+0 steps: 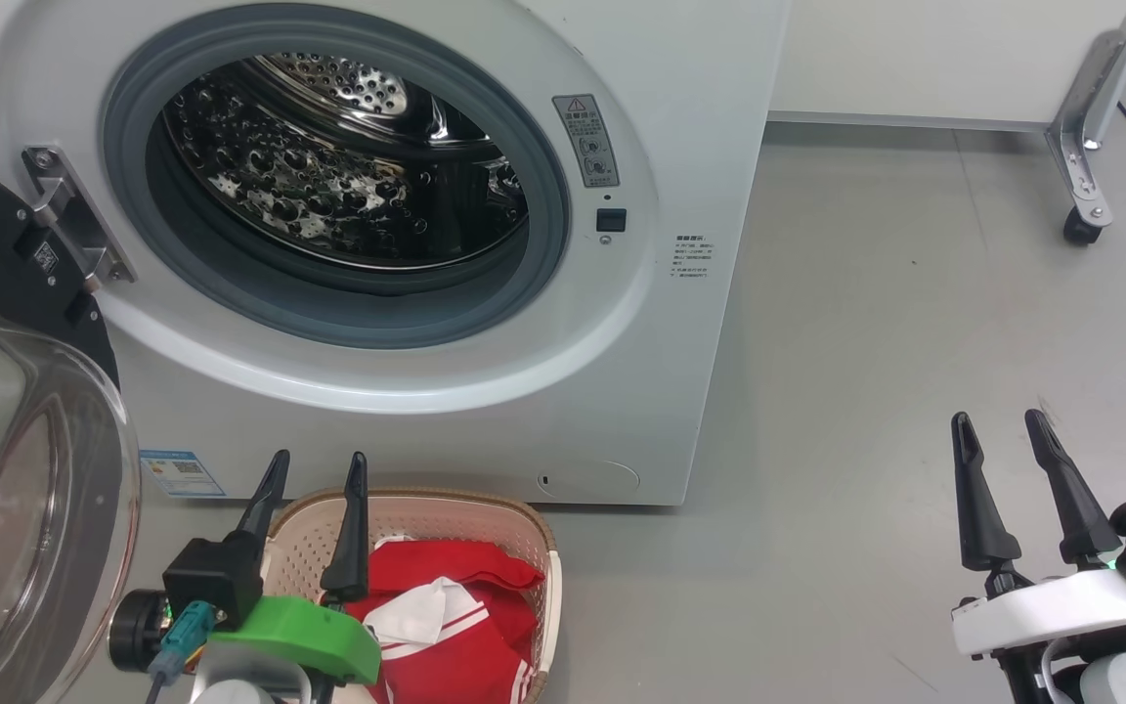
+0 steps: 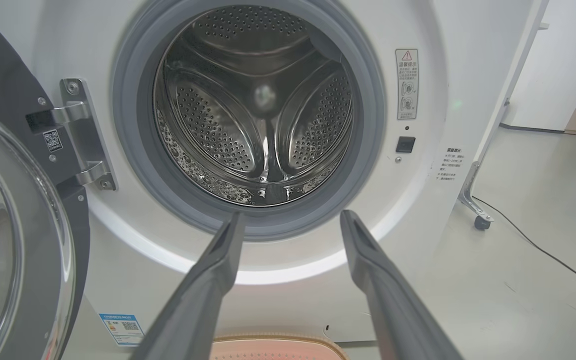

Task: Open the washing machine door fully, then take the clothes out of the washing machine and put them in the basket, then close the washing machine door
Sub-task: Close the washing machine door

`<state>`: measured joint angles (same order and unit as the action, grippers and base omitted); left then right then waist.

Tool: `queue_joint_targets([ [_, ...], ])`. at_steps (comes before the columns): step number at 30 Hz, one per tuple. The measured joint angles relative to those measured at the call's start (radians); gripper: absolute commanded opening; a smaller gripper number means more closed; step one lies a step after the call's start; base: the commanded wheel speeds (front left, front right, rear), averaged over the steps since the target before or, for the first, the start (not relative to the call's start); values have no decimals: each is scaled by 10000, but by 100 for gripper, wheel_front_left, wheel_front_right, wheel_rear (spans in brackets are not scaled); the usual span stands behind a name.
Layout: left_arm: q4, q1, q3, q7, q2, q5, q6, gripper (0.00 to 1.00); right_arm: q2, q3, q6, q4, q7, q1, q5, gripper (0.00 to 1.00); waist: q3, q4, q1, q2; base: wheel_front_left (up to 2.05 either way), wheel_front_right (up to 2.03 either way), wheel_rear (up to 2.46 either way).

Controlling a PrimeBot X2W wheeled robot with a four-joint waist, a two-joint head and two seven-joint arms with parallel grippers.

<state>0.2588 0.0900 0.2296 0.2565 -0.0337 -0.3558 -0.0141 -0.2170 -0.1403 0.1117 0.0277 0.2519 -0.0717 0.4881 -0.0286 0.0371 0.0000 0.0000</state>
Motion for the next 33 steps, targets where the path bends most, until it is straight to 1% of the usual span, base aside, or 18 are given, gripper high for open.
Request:
queue_joint_targets([
  [6,-109,-109,4,0,-2,105,90,100,17,6,0,-4,0,-3,-65,100,-6,1,0,0,0,0,0],
  [20,-297,-178,69,0,-8,219,102,100,25,6,2,-44,0,-5,-69,100,-50,-18,0,0,0,0,0],
  [23,-263,-203,63,0,-10,221,280,100,35,6,2,-44,0,-5,-69,100,-37,-18,0,0,-7,7,0],
  [33,-259,-289,71,0,-13,221,280,100,113,-8,4,-42,0,-5,-69,100,23,-10,0,0,-33,33,0],
])
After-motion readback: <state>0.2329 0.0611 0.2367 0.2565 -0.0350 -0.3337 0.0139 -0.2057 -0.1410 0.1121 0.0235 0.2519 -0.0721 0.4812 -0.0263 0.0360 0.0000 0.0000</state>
